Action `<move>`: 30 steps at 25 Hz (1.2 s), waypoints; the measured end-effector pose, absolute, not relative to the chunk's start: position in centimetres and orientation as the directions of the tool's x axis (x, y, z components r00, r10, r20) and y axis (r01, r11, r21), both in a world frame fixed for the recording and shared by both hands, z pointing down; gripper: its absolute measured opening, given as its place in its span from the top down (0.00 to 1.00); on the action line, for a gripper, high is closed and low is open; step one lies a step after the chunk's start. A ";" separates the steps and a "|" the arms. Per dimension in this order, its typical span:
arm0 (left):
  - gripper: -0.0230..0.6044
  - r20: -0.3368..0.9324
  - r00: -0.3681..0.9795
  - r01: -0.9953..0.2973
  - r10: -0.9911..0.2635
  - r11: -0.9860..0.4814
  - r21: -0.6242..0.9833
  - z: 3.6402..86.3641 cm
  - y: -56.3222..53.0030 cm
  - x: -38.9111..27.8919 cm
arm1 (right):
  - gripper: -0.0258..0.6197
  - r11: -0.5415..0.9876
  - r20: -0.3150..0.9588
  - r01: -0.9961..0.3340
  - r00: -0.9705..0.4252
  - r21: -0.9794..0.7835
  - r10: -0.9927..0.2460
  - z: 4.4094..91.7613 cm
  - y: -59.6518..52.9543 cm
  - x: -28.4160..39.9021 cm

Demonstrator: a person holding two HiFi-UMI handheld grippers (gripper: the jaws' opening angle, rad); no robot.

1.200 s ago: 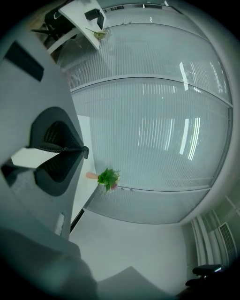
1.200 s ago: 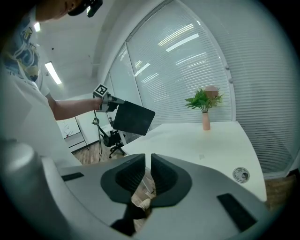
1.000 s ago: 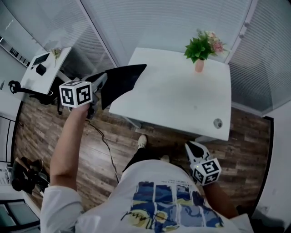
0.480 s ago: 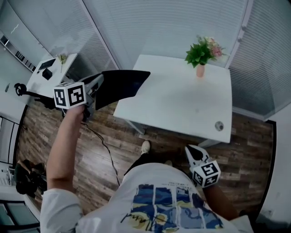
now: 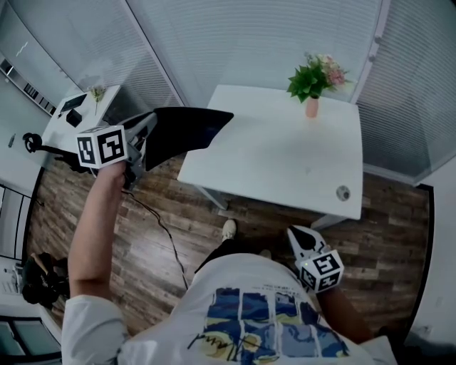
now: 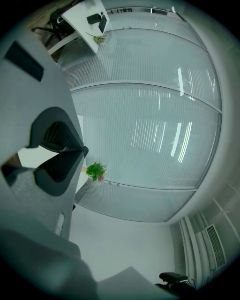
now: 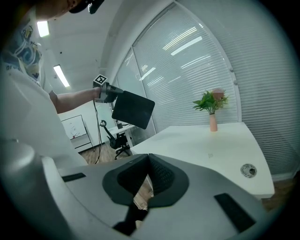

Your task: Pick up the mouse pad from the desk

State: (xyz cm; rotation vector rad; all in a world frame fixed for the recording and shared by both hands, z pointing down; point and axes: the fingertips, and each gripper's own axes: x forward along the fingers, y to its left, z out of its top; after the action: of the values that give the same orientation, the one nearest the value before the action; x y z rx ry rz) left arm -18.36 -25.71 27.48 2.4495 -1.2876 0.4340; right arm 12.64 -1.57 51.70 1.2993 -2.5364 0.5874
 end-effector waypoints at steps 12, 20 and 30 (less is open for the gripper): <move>0.93 0.389 0.568 -0.817 -0.725 -0.553 0.162 25.7 -25.5 -17.4 | 0.96 0.532 0.367 -0.818 -0.574 -0.219 -0.732 51.7 -1.6 12.6; 0.93 0.387 0.566 -0.818 -0.728 -0.555 0.154 25.4 -25.3 -17.5 | 0.96 0.533 0.365 -0.817 -0.576 -0.220 -0.732 51.6 -1.8 12.6; 0.93 0.379 0.571 -0.814 -0.728 -0.562 0.146 24.3 -24.6 -16.8 | 0.96 0.538 0.370 -0.817 -0.575 -0.208 -0.730 51.9 -1.7 12.6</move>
State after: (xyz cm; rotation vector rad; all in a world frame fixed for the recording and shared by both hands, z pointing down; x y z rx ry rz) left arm -16.77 -24.60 24.29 2.5020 -1.2666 0.3985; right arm 12.63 -1.68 51.89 1.3003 -2.5386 0.5296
